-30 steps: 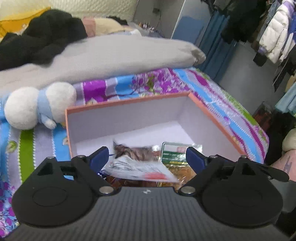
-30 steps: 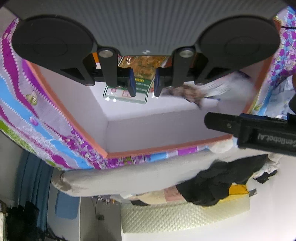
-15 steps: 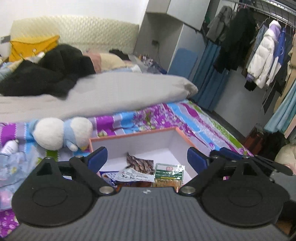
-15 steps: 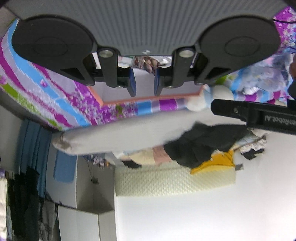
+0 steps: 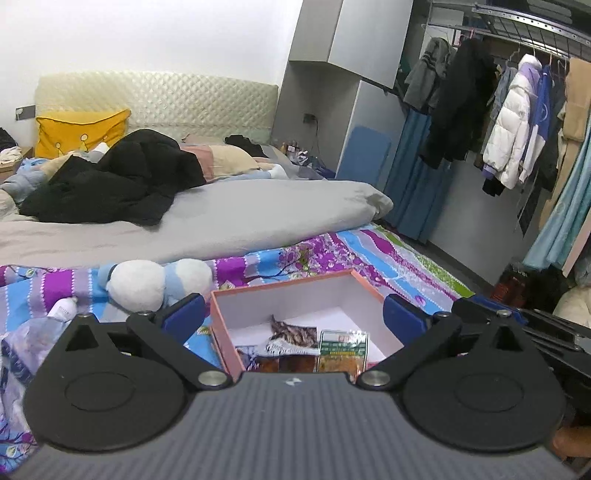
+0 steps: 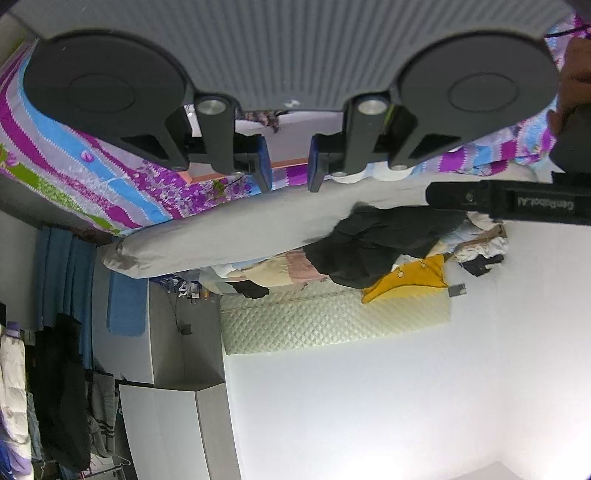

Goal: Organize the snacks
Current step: 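Withdraw both tools from the pink box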

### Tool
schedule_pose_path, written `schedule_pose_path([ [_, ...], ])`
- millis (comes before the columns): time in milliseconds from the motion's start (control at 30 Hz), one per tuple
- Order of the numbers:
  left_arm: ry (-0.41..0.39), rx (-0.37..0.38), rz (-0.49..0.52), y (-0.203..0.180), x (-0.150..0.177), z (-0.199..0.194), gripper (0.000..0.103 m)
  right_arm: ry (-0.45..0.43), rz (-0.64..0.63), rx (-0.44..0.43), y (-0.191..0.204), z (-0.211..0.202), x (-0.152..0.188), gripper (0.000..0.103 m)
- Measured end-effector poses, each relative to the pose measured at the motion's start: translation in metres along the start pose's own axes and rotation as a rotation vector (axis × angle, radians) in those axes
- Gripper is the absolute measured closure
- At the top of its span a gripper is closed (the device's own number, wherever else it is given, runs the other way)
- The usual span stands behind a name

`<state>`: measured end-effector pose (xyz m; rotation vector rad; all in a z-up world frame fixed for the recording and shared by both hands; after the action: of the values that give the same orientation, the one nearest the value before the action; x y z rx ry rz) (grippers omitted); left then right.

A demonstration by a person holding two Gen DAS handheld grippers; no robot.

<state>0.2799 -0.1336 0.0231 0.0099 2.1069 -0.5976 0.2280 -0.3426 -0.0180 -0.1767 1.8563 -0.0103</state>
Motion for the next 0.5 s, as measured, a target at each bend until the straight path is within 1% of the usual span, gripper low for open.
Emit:
schedule_pose_path([
  [100, 0.006, -0.015, 0.038, 0.000, 0.019, -0.013, 0.000, 0.007, -0.012, 0.013, 0.007, -0.011, 0.011, 0.079],
  [200, 0.006, -0.031, 0.056, 0.002, 0.038, -0.022, 0.000, 0.014, 0.013, 0.009, 0.012, -0.021, 0.023, 0.079],
  [333, -0.032, -0.064, 0.066, 0.007, 0.056, -0.033, 0.000, 0.025, 0.024, 0.019, 0.018, -0.029, 0.041, 0.079],
  [500, -0.002, -0.073, 0.054, 0.015, 0.077, -0.033, 0.000, 0.080, 0.016, 0.023, 0.025, -0.036, 0.074, 0.078],
])
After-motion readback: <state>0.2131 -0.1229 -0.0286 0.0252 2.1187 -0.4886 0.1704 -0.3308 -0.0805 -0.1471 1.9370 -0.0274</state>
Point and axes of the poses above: each gripper's, at about its wrist camera, not at the fingertips, and z roughly the way its jaws point, y to its left, x to its underside, the point moved 8 cm from there along z, roughly the way its jaws point, and after that the axes turned 15 degrees about -z, right-handed, at the moved point
